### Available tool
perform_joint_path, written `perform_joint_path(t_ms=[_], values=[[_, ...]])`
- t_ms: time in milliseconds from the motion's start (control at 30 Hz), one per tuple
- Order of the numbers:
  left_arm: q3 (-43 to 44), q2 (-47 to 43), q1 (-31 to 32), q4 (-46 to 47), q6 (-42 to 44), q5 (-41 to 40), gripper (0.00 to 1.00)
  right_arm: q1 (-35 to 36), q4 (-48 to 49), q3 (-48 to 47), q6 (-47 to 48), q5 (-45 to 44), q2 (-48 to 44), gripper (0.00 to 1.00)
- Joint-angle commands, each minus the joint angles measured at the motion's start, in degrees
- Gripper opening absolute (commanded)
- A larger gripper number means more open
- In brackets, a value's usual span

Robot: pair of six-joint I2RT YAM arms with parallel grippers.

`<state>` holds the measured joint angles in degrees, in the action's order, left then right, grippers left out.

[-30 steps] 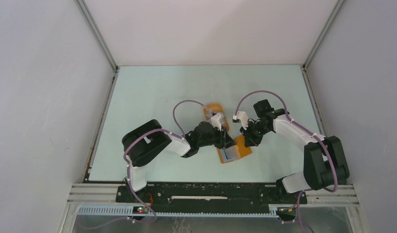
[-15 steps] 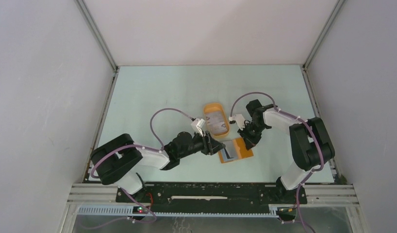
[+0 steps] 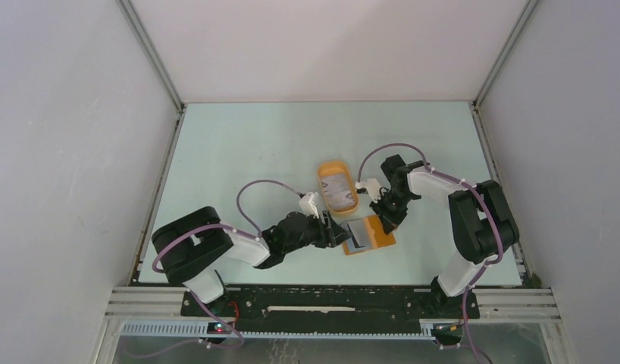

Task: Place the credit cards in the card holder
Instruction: Open the card holder at the center of the board.

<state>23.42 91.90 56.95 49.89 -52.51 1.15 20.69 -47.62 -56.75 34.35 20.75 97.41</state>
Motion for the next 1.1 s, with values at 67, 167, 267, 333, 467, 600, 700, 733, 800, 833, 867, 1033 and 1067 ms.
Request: perform_joint_path(t_ms=[67,167,267,333,467,600,700,733,800,833,867,1033,1067], values=[[4.5,1.4,1.1,-5.6,-1.3,-2.7,0.61,1.0,-0.2,-0.6,-0.5,-0.6,0.5,0.0],[5.5,2.3,1.3,-6.5,-1.4,-2.1,0.62,1.2,-0.2,-0.6,-0.5,-0.7,0.4,0.0],[6.6,3.1,1.6,-7.3,-1.1,-1.9,0.62,1.3,-0.2,-0.6,-0.5,-0.7,0.4,0.0],[7.3,3.7,1.7,-8.0,-1.0,-1.7,0.62,1.3,-0.3,-0.6,-0.6,-0.7,0.5,0.0],[8.1,4.8,1.9,-8.3,-1.2,-1.6,0.61,1.4,-0.2,-0.7,-0.5,-0.7,0.5,0.0],[8.7,5.1,2.1,-8.2,-1.2,0.3,0.61,1.6,-0.2,-0.6,-0.6,-0.6,0.5,0.0],[9.3,5.3,2.3,-7.9,-0.8,1.2,0.6,1.8,-0.4,-0.7,-0.5,-0.5,0.4,0.0],[9.3,5.5,2.4,-7.1,-0.8,1.6,0.59,1.8,-0.4,-0.7,-0.5,-0.4,0.4,0.0],[9.3,5.6,2.4,-5.4,-1.0,2.3,0.59,1.8,-0.8,-0.9,-0.4,0.3,0.4,0.0],[9.2,5.6,2.5,-4.7,-1.2,2.8,0.58,1.8,-1.0,-1.0,-0.4,0.7,0.4,0.0],[9.2,5.5,2.5,-4.0,-1.3,3.0,0.57,1.8,-1.2,-1.1,-0.3,1.1,0.4,0.0],[9.5,4.9,2.9,-1.8,-0.2,3.8,0.56,1.9,-2.2,-1.5,0.0,3.4,0.2,0.0],[9.7,5.0,3.0,-1.6,-0.1,3.9,0.56,1.9,-2.3,-1.5,0.0,3.6,0.1,0.0]])
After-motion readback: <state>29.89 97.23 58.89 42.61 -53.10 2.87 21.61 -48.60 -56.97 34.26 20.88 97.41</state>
